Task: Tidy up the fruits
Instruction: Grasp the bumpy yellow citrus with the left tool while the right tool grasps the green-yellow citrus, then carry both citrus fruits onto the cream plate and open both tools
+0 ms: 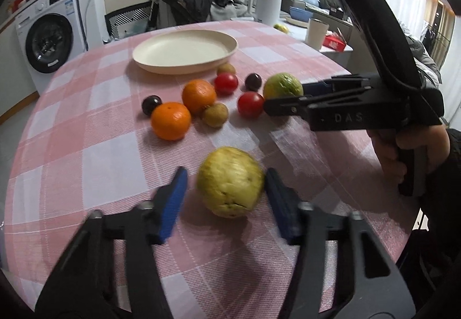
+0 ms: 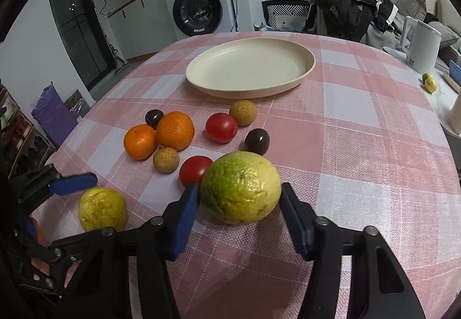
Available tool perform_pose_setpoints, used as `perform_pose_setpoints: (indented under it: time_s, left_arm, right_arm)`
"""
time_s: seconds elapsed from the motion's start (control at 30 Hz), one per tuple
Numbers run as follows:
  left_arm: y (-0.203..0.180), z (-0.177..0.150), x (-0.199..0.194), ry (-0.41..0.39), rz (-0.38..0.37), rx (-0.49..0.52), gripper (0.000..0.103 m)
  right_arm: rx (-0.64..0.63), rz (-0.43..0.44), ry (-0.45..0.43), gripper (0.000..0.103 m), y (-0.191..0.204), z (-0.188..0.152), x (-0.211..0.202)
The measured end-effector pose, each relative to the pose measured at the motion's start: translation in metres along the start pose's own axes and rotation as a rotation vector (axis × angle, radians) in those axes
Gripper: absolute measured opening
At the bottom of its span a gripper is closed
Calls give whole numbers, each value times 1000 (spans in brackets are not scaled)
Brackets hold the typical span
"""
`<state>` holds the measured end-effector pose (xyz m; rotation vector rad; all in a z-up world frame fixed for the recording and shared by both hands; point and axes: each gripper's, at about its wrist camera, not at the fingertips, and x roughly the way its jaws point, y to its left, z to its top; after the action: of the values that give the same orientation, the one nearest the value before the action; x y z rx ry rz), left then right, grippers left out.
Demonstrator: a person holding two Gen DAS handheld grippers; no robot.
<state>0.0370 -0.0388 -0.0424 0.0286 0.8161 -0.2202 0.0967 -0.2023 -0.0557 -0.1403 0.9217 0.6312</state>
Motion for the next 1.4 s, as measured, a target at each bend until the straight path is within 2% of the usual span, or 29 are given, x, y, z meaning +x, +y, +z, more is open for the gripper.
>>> perform_pose_setpoints:
  time_s: [0.33, 0.63, 0.93, 1.4]
  left_arm:
    - [-5, 1, -1, -2, 17, 13, 45]
    - [4, 9, -12, -59, 35, -19, 45]
    - [21, 31, -17, -130, 90, -64, 45]
    - [49, 74, -10, -199, 135, -119, 45]
  right_arm:
    - [-22, -5, -21, 55, 3, -6, -6]
    - [-31, 17, -124, 55, 6, -3, -29]
    - [-33, 40, -230, 55, 12, 6, -52]
    - [2, 60, -299, 55, 9, 34, -51]
